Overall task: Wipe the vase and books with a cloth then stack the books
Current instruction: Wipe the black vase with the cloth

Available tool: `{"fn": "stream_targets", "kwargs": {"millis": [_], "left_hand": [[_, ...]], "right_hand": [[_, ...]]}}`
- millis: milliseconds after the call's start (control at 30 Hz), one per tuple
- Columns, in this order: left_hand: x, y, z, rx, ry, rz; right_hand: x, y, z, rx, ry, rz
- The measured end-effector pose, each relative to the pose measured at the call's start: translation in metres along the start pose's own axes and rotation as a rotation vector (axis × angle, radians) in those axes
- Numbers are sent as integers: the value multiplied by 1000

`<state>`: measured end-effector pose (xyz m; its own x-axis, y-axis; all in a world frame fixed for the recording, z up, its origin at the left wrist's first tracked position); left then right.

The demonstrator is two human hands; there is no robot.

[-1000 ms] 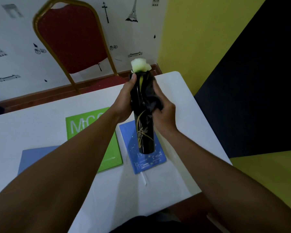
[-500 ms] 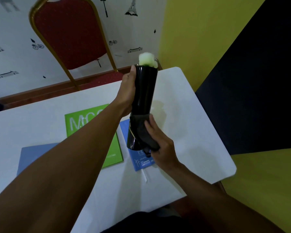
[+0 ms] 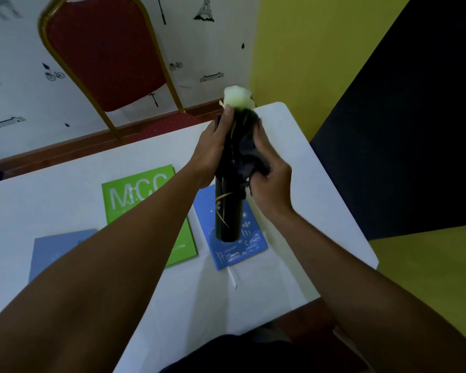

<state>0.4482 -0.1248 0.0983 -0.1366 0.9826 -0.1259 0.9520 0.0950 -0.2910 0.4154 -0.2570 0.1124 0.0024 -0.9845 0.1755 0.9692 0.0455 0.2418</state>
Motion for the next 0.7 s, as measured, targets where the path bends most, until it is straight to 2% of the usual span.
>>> {"fn": "stream_targets", "kwargs": {"millis": [67, 267, 333, 400, 467, 567, 700], "left_hand": [[10, 1, 4, -1, -20, -88], [21, 4, -7, -24, -105, -169], [20, 6, -9, -8, -132, -167], [16, 7, -7, 1, -153, -156], [9, 6, -4, 0, -145, -146], [-3, -1, 4, -9, -145, -116], [-18, -5, 5, -31, -104, -42]], "right_hand": [[-5, -25, -6, 47, -45, 65], [-5, -114, -41, 143, -197, 232], [2, -126, -51, 64, -167, 183], [10, -117, -64, -166, -39, 46], [16, -93, -65, -304, 45, -108], [23, -39, -42, -269, 112, -254], [30, 7, -18, -220, 112, -262]]}}
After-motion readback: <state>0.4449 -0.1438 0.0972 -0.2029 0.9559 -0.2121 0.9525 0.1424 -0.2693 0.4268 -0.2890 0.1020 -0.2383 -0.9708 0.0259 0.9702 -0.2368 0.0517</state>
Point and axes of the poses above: each hand's wrist, its own y-axis towards the middle knuckle, its own x-axis out of the back of the hand, z = x × y, the point moved 9 cm from there along y, towards the middle knuckle, and after that the axes turned 4 degrees about -z, right-handed, at the moved point
